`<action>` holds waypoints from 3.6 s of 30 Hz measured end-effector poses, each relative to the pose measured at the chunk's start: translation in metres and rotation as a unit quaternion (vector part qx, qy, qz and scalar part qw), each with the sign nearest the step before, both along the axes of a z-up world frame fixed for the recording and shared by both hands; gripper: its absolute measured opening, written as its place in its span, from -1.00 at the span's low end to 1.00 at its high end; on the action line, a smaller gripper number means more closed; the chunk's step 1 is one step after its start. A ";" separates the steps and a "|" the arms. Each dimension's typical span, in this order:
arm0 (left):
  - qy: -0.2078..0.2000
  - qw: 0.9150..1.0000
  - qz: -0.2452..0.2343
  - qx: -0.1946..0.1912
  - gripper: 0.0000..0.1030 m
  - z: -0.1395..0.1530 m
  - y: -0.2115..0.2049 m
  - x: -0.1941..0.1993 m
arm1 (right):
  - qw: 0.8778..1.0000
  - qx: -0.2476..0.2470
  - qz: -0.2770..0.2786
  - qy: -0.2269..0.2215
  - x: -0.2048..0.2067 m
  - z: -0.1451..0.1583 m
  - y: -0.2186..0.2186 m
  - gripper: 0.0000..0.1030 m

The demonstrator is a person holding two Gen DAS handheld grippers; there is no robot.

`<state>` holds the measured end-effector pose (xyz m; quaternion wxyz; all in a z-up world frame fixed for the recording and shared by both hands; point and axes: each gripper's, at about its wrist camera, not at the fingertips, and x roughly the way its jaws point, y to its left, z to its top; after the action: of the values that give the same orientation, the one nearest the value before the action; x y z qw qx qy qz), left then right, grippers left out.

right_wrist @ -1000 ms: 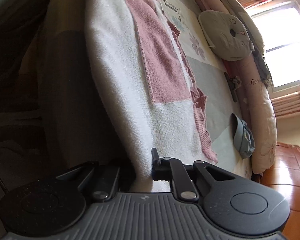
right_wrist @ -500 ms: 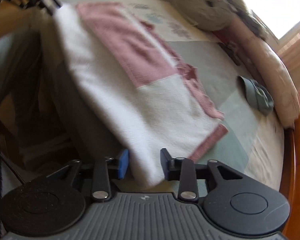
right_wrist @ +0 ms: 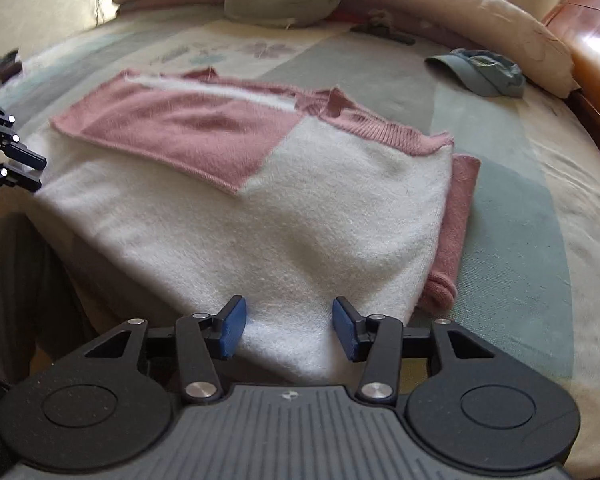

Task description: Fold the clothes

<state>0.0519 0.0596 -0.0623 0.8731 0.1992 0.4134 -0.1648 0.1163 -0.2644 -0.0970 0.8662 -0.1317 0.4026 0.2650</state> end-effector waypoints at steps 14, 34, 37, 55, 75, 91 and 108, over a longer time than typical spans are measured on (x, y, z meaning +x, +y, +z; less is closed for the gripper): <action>0.024 0.991 0.081 -0.108 0.25 0.016 0.032 0.001 | 0.992 0.078 -0.103 0.004 -0.009 0.001 0.010 0.63; -0.010 0.972 0.081 -0.219 0.66 -0.008 -0.023 0.089 | 0.988 0.092 -0.120 -0.024 0.044 -0.008 0.026 1.00; -0.008 0.968 0.056 -0.246 0.82 -0.009 -0.028 0.099 | 0.985 0.128 -0.106 -0.050 0.048 0.005 0.026 1.00; 0.019 0.951 0.145 -0.272 0.83 -0.030 -0.009 0.137 | 0.983 0.132 -0.117 -0.050 0.083 0.007 0.038 1.00; 0.016 0.937 0.258 -0.236 0.81 -0.030 0.016 0.096 | 0.973 0.105 -0.206 -0.021 0.073 -0.003 0.021 1.00; -0.004 0.927 0.282 -0.246 0.82 -0.013 0.040 0.072 | 0.974 0.120 -0.179 -0.063 0.009 0.039 0.029 1.00; -0.002 0.925 0.282 -0.255 0.83 -0.026 0.063 0.074 | 0.975 0.097 -0.179 -0.085 -0.019 0.058 0.047 1.00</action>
<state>0.1260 0.1222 -0.0879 0.9055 -0.1548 0.3949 -0.0118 0.0977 -0.2177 -0.0386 0.9394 0.0046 0.3168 0.1313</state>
